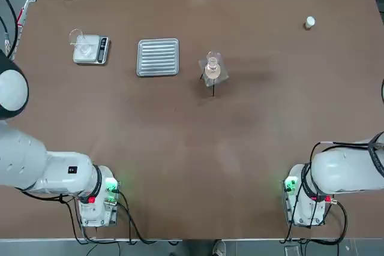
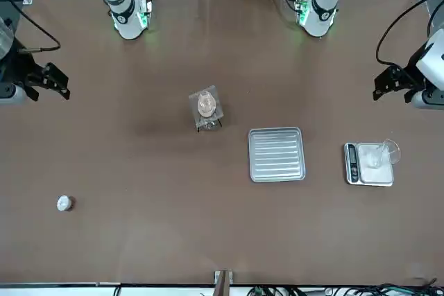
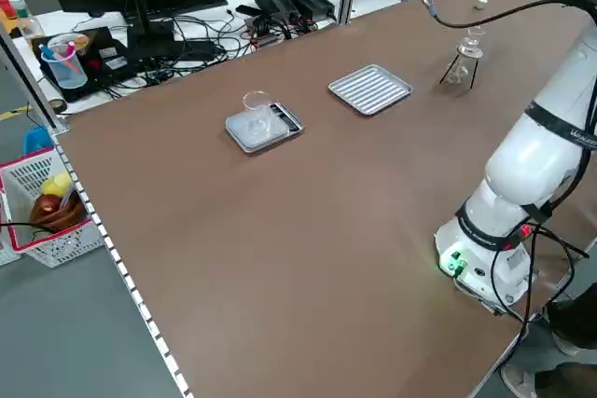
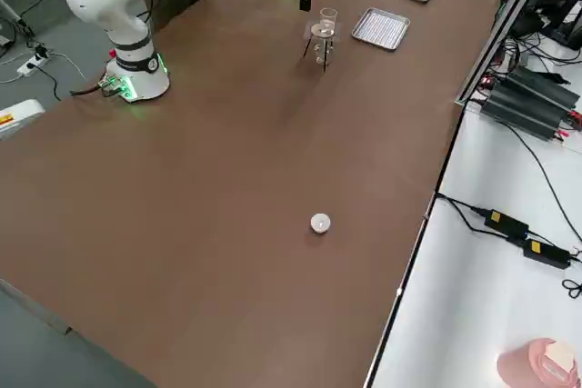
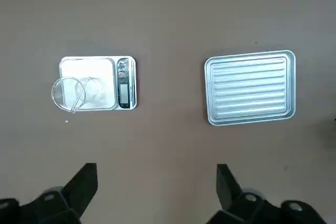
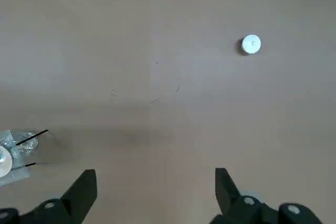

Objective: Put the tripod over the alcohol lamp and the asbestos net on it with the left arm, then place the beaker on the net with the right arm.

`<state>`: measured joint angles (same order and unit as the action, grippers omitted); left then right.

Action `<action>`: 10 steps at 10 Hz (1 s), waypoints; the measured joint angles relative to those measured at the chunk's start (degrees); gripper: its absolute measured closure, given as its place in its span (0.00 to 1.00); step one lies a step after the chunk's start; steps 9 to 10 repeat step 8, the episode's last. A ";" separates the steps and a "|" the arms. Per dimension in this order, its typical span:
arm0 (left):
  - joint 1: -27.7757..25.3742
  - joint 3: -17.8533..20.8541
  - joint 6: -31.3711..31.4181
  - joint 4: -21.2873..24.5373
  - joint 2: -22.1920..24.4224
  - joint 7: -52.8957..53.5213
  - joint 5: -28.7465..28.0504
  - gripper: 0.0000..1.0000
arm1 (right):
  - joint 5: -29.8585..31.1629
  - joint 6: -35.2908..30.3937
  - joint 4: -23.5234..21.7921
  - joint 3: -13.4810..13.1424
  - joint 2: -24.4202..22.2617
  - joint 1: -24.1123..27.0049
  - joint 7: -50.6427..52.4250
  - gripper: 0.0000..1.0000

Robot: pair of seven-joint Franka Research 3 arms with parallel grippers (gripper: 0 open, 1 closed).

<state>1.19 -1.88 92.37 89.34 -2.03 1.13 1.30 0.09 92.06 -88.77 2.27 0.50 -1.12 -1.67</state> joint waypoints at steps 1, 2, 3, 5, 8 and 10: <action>0.00 0.00 0.00 0.00 0.00 -0.01 0.00 0.00 | 0.00 0.10 -0.01 -0.03 0.00 0.00 0.00 0.00; 0.00 0.00 0.00 0.00 0.00 -0.02 0.00 0.00 | 0.01 0.21 -0.02 -0.04 0.00 0.00 0.00 0.00; 0.00 0.00 0.00 0.00 0.00 -0.02 0.00 0.00 | 0.01 0.26 -0.02 -0.05 0.00 0.00 -0.01 0.00; 0.12 0.00 0.00 0.00 0.00 -0.02 0.00 0.00 | 0.02 0.52 -0.02 -0.14 -0.04 0.02 -0.01 0.00; 0.10 0.01 0.00 0.00 0.00 -0.02 0.00 0.00 | 0.03 0.78 0.52 -0.18 -0.23 0.02 -0.01 0.00; 0.10 0.01 0.00 0.00 0.00 -0.02 0.00 0.00 | 0.03 0.78 0.52 -0.18 -0.23 0.02 -0.01 0.00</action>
